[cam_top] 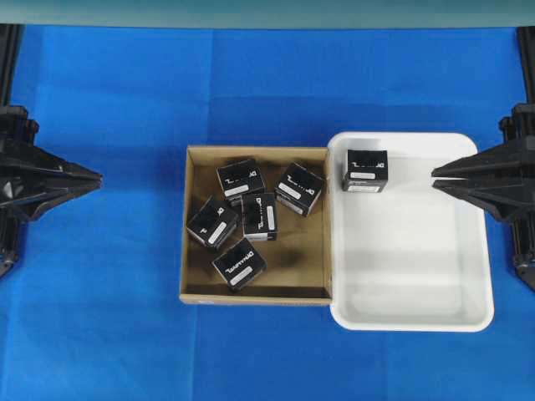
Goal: Pick a box that is randomly placed inside the cardboard box.
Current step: 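Raise the right arm from rest toward the cardboard box, then move the right gripper over the cardboard box and lower it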
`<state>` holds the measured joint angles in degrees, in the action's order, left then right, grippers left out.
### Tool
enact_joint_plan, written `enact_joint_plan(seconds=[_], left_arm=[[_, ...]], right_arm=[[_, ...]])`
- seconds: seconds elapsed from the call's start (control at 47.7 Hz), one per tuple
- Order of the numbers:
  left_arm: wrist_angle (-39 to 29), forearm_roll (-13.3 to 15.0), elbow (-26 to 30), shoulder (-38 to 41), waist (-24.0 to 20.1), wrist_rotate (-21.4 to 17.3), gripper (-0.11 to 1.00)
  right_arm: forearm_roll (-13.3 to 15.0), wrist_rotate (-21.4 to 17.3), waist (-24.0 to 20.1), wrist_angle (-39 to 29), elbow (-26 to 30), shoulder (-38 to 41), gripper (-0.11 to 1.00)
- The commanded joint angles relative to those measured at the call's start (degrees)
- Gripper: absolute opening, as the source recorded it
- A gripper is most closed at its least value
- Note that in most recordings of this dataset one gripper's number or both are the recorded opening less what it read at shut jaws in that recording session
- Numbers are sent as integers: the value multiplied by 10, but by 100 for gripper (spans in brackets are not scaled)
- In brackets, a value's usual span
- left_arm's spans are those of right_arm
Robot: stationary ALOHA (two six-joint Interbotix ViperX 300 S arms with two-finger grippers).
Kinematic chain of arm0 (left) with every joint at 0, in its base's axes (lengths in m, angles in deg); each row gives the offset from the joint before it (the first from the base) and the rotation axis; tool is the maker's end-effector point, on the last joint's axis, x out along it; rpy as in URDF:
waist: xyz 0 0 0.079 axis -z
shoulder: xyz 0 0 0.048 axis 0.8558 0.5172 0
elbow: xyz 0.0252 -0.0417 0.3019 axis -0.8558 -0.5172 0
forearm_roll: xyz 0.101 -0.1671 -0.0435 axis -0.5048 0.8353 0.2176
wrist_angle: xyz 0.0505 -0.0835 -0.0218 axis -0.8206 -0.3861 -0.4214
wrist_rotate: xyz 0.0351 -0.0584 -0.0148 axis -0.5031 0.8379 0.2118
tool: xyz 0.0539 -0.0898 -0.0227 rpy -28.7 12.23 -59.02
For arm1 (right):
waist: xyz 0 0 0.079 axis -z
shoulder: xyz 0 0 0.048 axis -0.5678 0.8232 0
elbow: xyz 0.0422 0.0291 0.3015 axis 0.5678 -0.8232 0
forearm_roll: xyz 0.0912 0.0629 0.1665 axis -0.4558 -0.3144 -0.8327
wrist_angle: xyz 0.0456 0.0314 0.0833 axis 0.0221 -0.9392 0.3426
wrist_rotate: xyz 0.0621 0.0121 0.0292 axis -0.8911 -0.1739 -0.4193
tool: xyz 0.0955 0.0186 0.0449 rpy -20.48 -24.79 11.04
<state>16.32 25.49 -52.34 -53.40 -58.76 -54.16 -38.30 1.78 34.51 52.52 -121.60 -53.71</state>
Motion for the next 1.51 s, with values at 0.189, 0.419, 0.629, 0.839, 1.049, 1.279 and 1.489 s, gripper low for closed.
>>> enact_joint_plan(seconds=[0.189,0.419,0.629,0.839,1.049,1.279,1.489], left_arm=[[-66,-8,25,8,-10,4,0],[-108,-8,41,19,-11,4,-5],[-133,-7,56,55,-11,5,-5],[-149,-7,63,69,-11,7,-5],[-159,-8,63,69,-11,23,-5],[-192,-8,68,67,-11,37,-5],[-220,-8,69,64,-11,38,-5]], right_arm=[[-41,-26,27,-103,26,7,3],[-41,-67,36,-285,83,22,2],[-41,-70,42,-383,144,75,2],[-41,-72,43,-477,213,149,2],[-41,-71,54,-587,303,238,2],[-43,-68,64,-659,407,359,2],[-40,-47,65,-717,504,466,2]])
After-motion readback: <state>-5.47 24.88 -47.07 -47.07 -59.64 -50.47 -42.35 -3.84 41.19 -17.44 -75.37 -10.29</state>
